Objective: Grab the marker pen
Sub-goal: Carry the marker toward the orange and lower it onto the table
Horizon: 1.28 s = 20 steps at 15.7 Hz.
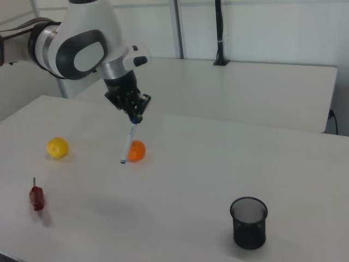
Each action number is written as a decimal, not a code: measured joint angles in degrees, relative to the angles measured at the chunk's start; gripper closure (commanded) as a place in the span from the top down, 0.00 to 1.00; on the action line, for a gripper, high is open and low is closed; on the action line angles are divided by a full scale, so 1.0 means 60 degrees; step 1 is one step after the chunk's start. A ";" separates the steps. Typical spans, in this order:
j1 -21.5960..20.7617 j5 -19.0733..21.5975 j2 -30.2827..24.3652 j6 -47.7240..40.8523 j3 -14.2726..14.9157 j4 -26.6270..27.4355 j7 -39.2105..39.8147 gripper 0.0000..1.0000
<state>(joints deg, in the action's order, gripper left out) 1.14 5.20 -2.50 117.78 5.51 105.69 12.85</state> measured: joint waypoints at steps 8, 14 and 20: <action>-0.0035 0.0611 0.1083 -0.0223 -0.1780 0.0073 -0.0618 0.00; -0.0752 0.0611 0.2020 -0.0203 -0.1996 0.0101 -0.0863 0.00; -0.1227 0.0611 0.2853 0.0901 -0.2003 0.0214 -0.1114 0.00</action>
<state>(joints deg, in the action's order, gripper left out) -6.22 8.87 14.62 123.19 -6.51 106.97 6.16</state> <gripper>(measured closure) 0.819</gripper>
